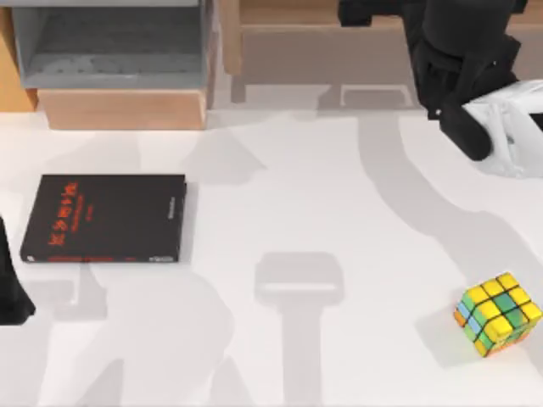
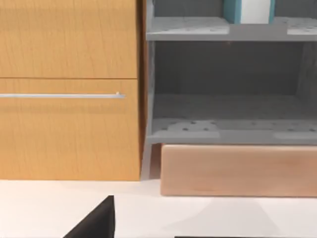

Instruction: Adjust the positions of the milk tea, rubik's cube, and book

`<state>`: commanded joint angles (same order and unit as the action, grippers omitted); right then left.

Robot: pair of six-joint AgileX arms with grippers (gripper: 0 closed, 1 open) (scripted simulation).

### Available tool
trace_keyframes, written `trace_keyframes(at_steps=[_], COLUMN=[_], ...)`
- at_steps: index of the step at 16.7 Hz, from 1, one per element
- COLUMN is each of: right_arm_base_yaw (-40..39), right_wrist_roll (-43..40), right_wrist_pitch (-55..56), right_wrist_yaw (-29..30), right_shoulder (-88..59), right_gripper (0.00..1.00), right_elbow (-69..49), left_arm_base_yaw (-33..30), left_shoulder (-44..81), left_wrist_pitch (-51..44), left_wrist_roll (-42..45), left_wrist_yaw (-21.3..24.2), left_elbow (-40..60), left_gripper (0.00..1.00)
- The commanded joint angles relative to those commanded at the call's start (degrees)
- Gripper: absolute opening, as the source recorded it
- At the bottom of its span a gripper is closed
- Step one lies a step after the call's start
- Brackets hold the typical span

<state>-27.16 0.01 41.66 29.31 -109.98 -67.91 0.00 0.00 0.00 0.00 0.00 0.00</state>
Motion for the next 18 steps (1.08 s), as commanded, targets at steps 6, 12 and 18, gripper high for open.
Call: trace_keyframes(at_steps=[6, 12, 18], right_arm_base_yaw=[1.14, 3.76, 4.73], right_wrist_roll=[-0.02, -0.11, -0.14], right_wrist_pitch=[-1.55, -5.71, -7.26], right_wrist_yaw=[-1.10, -3.60, -4.53], right_shoulder=[-3.35, -11.56, -14.21], right_gripper=[1.00, 1.00, 1.00], right_elbow=[-4.93, -17.38, -21.60], left_arm_base_yaw=[0.00, 0.00, 0.00], left_shoulder=[0.00, 0.00, 0.00], left_wrist_pitch=[0.00, 0.00, 0.00], left_wrist_roll=[0.00, 0.00, 0.00], left_wrist_yaw=[0.00, 0.00, 0.00], left_elbow=[0.00, 0.00, 0.00], left_gripper=[1.00, 1.00, 1.00])
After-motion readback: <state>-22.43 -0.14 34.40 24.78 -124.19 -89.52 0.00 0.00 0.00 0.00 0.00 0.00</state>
